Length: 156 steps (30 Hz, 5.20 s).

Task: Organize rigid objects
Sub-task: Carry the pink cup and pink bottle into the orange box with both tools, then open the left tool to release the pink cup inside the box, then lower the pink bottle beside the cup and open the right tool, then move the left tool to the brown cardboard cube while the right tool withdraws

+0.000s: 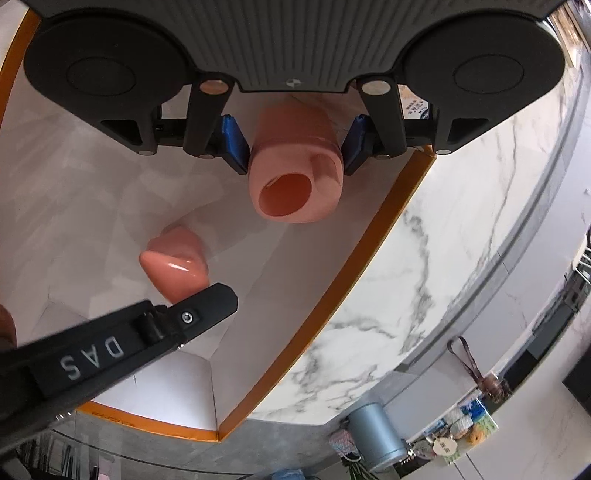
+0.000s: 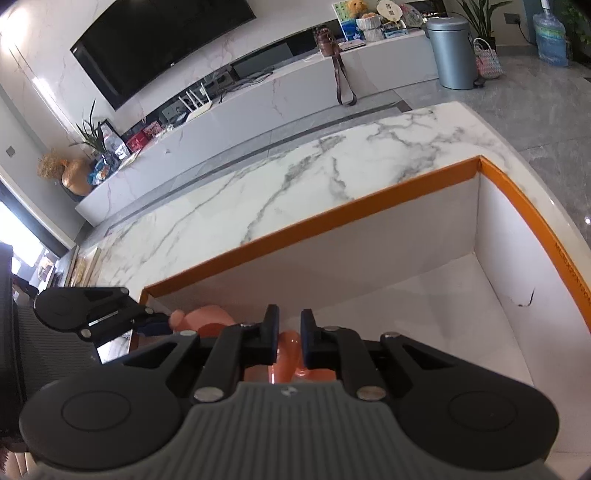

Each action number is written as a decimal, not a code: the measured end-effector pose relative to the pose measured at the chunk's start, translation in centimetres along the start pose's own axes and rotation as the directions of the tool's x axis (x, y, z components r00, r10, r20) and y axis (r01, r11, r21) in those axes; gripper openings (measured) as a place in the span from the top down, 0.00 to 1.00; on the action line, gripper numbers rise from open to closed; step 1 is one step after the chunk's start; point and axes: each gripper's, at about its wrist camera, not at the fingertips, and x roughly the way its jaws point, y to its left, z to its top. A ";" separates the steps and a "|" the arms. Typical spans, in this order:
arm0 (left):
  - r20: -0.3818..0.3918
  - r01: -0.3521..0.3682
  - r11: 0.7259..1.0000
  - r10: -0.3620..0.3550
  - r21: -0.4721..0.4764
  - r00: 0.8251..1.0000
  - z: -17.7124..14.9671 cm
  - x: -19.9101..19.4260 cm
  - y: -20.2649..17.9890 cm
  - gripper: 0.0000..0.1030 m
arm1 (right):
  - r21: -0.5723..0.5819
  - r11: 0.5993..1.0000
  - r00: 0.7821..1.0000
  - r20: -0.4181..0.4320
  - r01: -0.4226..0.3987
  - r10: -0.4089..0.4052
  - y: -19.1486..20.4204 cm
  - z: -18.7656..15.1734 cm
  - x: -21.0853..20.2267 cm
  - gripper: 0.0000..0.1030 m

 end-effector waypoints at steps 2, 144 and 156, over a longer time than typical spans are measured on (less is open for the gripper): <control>-0.003 -0.006 1.000 0.006 0.001 1.000 0.0 -0.2 -0.2 0.34 | 0.000 1.000 1.000 -0.002 0.008 -0.008 0.0 0.0 -0.1 0.88; 0.166 0.213 0.726 -0.137 -0.654 0.977 -8.4 -5.9 6.8 0.79 | -0.139 0.990 0.953 -0.299 0.012 -0.053 7.4 -2.0 9.4 0.68; 0.197 0.157 0.651 -0.011 -0.743 0.980 -14.5 -12.7 8.5 0.78 | -0.164 0.986 0.997 -0.075 0.000 -0.012 12.2 -3.0 0.5 0.59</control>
